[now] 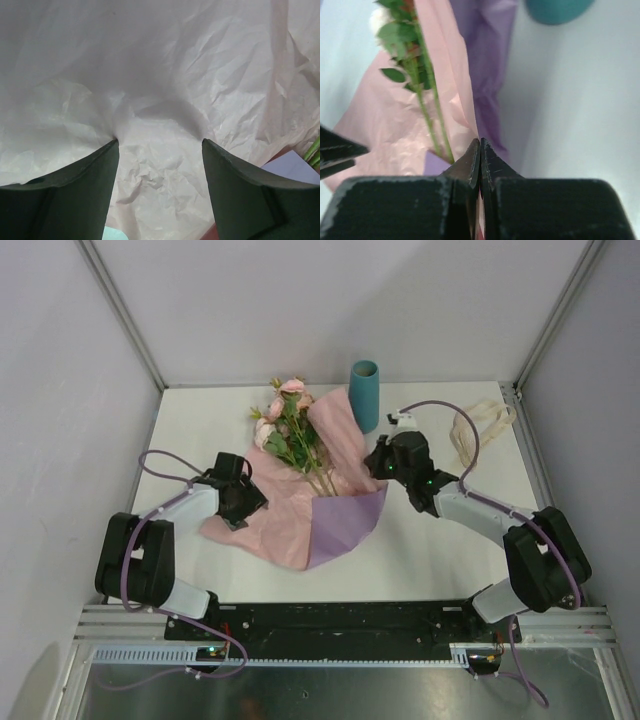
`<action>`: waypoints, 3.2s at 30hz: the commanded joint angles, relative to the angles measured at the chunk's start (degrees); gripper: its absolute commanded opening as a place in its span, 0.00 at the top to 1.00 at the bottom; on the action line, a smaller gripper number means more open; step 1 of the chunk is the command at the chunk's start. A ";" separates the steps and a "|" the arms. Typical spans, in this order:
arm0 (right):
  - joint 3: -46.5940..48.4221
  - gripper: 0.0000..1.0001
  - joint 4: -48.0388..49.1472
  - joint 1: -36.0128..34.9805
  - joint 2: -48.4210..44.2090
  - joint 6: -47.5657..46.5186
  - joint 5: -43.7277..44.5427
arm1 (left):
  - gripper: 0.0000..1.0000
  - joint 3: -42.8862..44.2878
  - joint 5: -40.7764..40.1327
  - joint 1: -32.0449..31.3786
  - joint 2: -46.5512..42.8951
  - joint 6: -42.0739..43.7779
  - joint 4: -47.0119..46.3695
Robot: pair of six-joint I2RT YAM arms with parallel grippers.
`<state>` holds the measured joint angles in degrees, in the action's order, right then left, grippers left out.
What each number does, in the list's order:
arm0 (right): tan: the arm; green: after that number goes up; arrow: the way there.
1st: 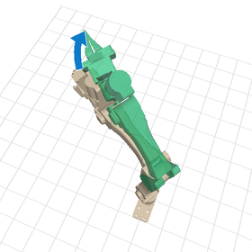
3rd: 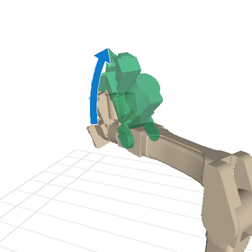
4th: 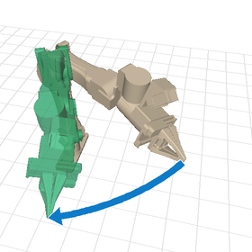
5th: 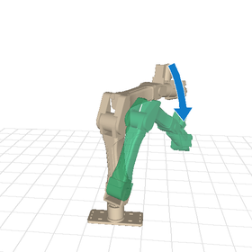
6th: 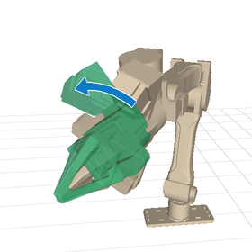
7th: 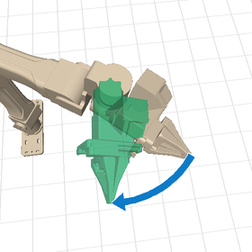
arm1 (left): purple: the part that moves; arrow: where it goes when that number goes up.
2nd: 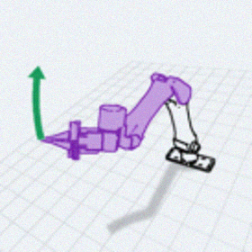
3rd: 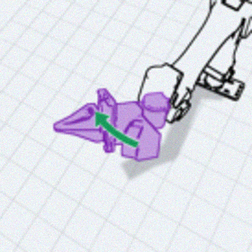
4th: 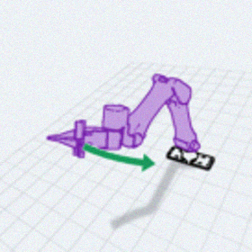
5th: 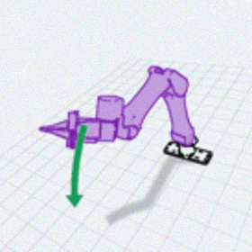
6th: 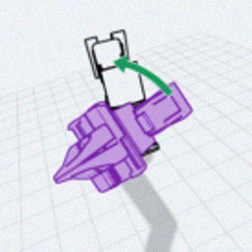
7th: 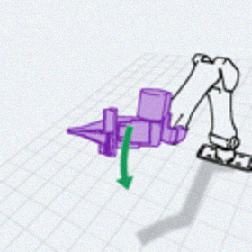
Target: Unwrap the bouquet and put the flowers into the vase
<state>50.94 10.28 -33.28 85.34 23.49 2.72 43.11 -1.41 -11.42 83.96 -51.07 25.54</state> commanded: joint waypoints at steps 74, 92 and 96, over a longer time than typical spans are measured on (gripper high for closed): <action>-7.95 0.94 3.58 14.11 5.94 11.61 -7.39 | 0.28 37.33 -6.86 8.51 18.58 29.32 10.84; -8.03 0.94 4.09 13.59 4.38 11.26 -9.31 | 0.26 43.07 8.61 11.24 30.99 45.05 11.86; -7.99 0.94 3.89 13.72 4.07 11.05 -9.44 | 0.28 43.70 8.75 11.24 31.57 44.83 12.22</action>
<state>43.05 12.32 -19.40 91.74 35.31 -5.93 84.14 5.37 -0.49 115.07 -8.38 37.41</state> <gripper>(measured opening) 0.061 0.719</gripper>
